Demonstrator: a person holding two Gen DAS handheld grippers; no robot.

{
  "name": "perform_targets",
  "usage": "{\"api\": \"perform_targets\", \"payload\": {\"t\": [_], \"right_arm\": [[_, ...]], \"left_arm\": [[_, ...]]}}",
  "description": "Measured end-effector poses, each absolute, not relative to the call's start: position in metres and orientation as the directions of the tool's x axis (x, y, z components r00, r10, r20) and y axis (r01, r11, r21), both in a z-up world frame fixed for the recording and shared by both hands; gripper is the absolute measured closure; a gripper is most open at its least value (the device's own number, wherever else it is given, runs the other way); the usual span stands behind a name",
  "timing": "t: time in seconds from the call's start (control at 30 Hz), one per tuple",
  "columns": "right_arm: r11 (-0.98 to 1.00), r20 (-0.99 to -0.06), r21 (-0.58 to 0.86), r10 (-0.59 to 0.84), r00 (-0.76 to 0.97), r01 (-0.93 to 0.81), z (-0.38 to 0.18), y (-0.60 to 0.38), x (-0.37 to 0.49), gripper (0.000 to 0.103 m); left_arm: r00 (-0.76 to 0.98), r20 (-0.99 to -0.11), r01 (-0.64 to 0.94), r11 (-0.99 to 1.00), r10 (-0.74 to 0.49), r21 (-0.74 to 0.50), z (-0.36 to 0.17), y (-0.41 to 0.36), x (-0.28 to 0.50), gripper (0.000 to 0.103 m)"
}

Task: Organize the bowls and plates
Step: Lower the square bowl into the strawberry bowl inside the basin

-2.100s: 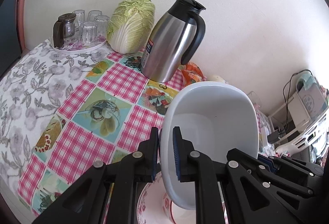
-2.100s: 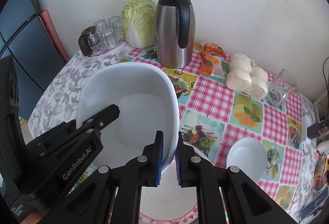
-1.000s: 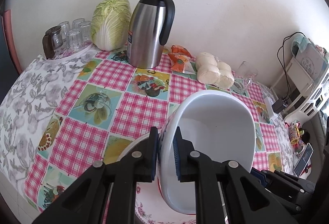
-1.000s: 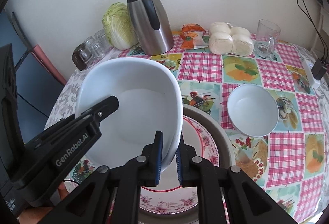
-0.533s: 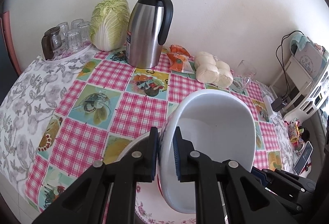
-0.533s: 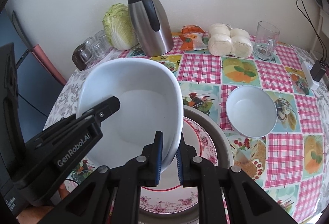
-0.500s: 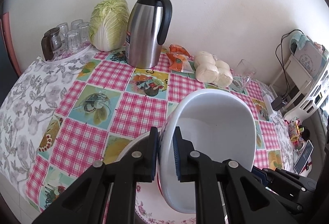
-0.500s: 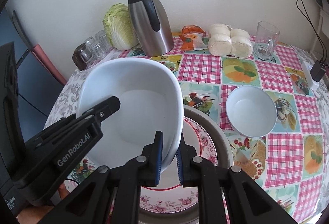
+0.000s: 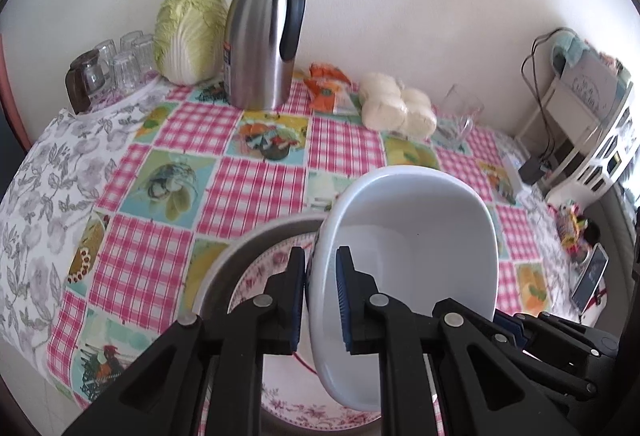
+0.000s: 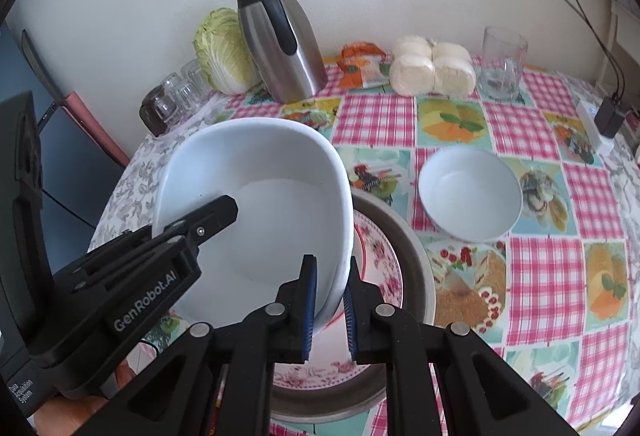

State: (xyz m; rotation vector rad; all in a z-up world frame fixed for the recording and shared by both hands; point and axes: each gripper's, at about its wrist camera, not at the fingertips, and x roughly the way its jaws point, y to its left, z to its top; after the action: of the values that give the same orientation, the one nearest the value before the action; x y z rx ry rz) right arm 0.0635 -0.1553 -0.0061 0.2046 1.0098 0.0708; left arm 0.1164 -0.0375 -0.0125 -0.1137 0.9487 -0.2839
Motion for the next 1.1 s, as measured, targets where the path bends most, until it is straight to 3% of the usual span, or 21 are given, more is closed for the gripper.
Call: {"api": "perform_targets", "payload": {"t": [0.4,1.1], "right_arm": [[0.975,-0.867,0.219,0.172,0.468,0.046,-0.03,-0.159,0.07,0.087],[0.967,-0.859,0.238,0.168,0.483,0.088,-0.03,-0.169,0.071,0.085]], "left_arm": [[0.479,-0.839,0.172,0.965,-0.258,-0.199,-0.036,-0.04,0.121,0.089],[0.514,-0.815,0.15,0.964,-0.267,-0.222,-0.032,-0.032,0.122,0.087]]}}
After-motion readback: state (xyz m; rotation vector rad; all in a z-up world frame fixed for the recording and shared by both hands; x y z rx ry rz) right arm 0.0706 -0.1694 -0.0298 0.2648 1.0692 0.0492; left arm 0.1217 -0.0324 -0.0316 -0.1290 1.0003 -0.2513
